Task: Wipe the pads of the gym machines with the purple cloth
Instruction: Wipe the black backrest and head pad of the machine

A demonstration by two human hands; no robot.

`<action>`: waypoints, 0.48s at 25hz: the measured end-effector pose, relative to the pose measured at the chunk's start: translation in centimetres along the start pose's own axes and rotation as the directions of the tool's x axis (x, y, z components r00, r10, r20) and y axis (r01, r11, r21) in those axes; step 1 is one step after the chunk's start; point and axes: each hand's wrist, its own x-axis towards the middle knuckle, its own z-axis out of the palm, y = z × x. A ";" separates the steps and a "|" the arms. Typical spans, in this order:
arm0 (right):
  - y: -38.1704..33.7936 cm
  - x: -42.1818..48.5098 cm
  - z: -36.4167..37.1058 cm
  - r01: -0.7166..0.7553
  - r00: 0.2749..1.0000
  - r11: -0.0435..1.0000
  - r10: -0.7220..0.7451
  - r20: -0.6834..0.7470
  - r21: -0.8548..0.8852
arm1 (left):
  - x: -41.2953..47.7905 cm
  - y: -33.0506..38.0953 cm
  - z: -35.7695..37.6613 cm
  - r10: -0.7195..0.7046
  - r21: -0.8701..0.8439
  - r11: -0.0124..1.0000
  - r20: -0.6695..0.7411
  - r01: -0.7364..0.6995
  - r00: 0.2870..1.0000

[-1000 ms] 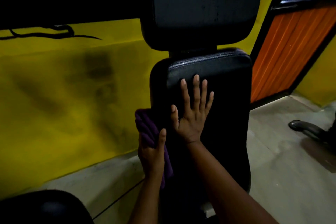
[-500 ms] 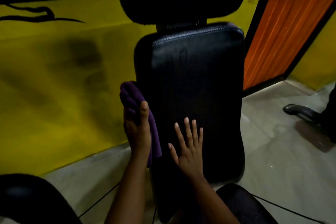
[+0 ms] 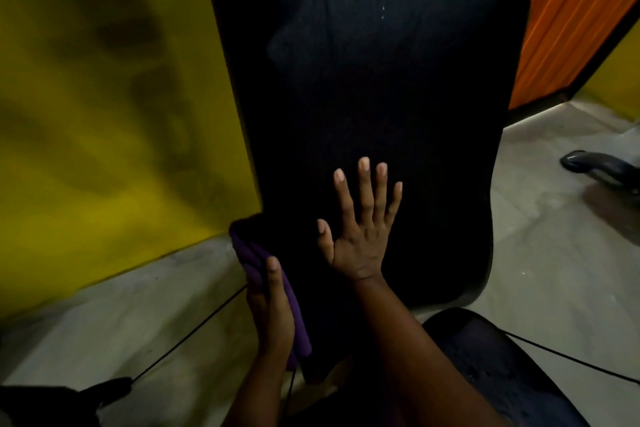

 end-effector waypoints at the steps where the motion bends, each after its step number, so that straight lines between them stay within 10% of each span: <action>1: 0.0 0.1 -0.1 0.000 1.000 1.000 0.000 -0.002 0.001 | 0.0 -1.3 -0.4 -0.039 0.006 0.999 0.007 0.039 0.999; 12: 0.7 -15.6 -1.5 -0.208 0.929 0.978 0.194 0.314 0.010 | 1.6 -1.3 -1.1 0.001 -0.171 0.985 0.192 0.033 0.981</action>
